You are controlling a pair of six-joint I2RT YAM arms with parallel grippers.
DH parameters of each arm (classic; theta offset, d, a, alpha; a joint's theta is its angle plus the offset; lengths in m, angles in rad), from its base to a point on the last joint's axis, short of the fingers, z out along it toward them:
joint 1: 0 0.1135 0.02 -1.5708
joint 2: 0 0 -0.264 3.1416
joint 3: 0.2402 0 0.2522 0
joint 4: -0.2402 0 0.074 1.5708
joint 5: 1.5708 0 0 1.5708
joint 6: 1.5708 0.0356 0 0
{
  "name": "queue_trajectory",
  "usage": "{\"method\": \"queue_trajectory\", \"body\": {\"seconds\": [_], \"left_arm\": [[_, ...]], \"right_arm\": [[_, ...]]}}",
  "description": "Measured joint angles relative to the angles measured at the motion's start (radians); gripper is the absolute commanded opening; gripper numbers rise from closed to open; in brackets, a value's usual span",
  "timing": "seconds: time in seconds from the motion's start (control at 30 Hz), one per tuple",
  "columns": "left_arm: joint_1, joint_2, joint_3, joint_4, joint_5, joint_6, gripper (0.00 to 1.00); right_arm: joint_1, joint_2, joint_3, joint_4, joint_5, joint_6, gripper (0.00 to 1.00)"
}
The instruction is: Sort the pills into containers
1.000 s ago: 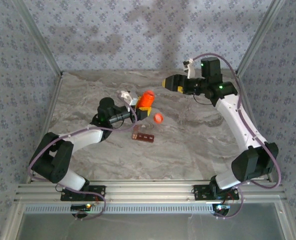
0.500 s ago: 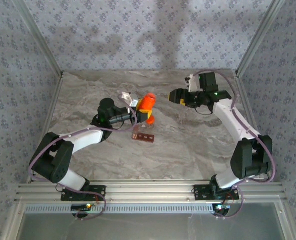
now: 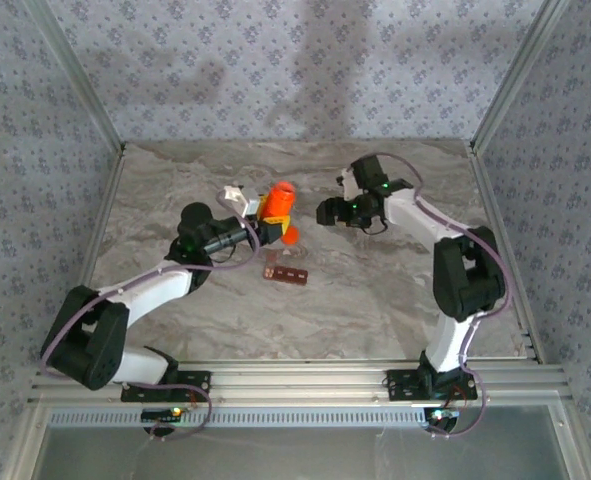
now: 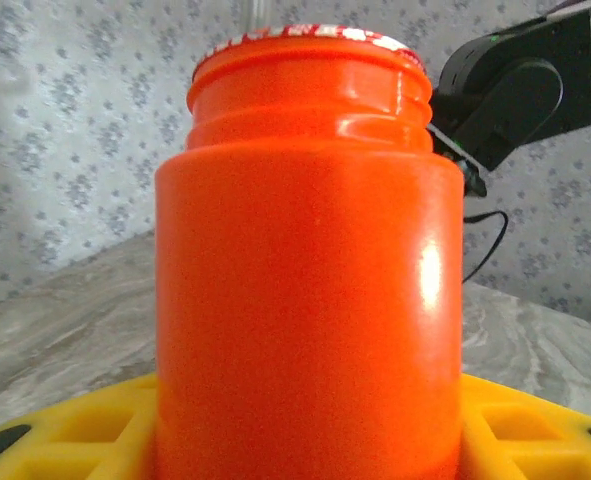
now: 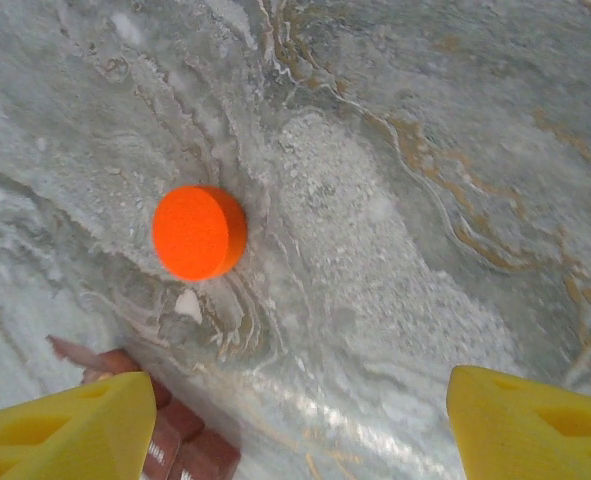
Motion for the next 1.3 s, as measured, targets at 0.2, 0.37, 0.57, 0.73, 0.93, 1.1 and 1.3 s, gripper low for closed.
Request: {"method": "queue_trajectory", "body": {"seconds": [0.2, 0.37, 0.57, 0.73, 0.93, 1.1, 1.3], "left_arm": [[0.043, -0.043, -0.021, 0.002, -0.037, -0.008, 0.0], [0.076, -0.066, -0.033, 0.006, -0.056, -0.019, 0.0], [0.095, -0.096, -0.04, 0.007, -0.063, -0.022, 0.0], [0.101, -0.101, -0.042, 0.006, -0.064, -0.022, 0.0], [0.101, -0.101, -0.047, 0.007, -0.064, -0.022, 0.0], [0.101, -0.101, -0.048, 0.007, -0.064, -0.022, 0.0], [0.101, -0.101, -0.049, 0.007, -0.064, -0.022, 0.0]], "right_arm": [[0.103, 0.152, 0.201, -0.064, 0.128, -0.066, 0.81], [0.173, 0.29, 0.361, -0.129, 0.217, -0.11, 0.81], [0.22, 0.402, 0.455, -0.191, 0.272, -0.148, 0.82], [0.233, 0.424, 0.464, -0.217, 0.286, -0.161, 0.83], [0.238, 0.424, 0.468, -0.22, 0.291, -0.167, 0.83], [0.252, 0.425, 0.478, -0.221, 0.294, -0.166, 0.83], [0.266, 0.45, 0.507, -0.221, 0.294, -0.166, 0.81]]}}
